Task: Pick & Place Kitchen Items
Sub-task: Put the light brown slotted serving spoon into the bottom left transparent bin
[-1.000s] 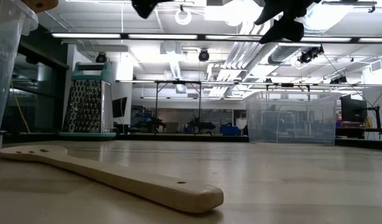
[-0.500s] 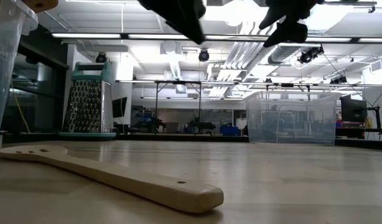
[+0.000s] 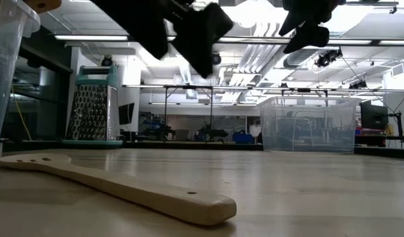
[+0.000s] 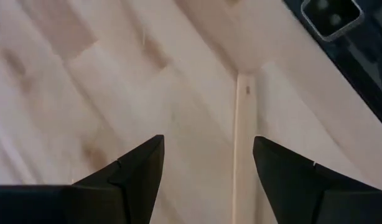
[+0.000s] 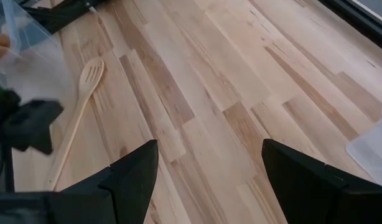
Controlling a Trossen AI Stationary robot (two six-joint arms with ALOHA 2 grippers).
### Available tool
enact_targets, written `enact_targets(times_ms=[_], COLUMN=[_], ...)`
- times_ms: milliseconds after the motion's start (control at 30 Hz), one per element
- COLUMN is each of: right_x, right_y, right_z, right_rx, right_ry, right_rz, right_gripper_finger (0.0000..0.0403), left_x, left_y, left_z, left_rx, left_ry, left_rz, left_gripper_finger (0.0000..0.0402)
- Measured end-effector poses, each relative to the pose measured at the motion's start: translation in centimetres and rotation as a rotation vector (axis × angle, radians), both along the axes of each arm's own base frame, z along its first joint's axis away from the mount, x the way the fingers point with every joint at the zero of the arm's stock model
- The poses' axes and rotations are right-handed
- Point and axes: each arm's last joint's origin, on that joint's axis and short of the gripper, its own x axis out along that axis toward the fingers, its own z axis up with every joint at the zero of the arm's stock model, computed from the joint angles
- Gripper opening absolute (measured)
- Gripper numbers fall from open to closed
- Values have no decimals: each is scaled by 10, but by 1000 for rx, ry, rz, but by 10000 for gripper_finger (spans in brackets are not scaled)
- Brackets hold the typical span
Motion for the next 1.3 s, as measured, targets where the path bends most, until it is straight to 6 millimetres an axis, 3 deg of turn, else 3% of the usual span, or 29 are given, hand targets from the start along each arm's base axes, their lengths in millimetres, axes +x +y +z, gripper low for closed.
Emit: enact_targets(times_ms=[300, 667, 1133, 1300], right_x=[-1, -3, -2, -2], right_y=[0, 1, 6, 6], right_z=[-1, -3, -3, -3], right_rx=[-1, -6, -1, -1], right_ry=[22, 41, 47, 48], right_rz=[5, 18, 40, 40], right_gripper_finger=[278, 278, 278, 278], left_x=[1, 6, -1, 1], left_y=[-32, -40, -55, -55], left_z=[-22, -42, -44, -55], left_rx=[107, 175, 156, 191], left_ry=[-45, -79, -85, -72], left_rz=[-84, -246, -413, -421], left_gripper_finger=[244, 244, 244, 244])
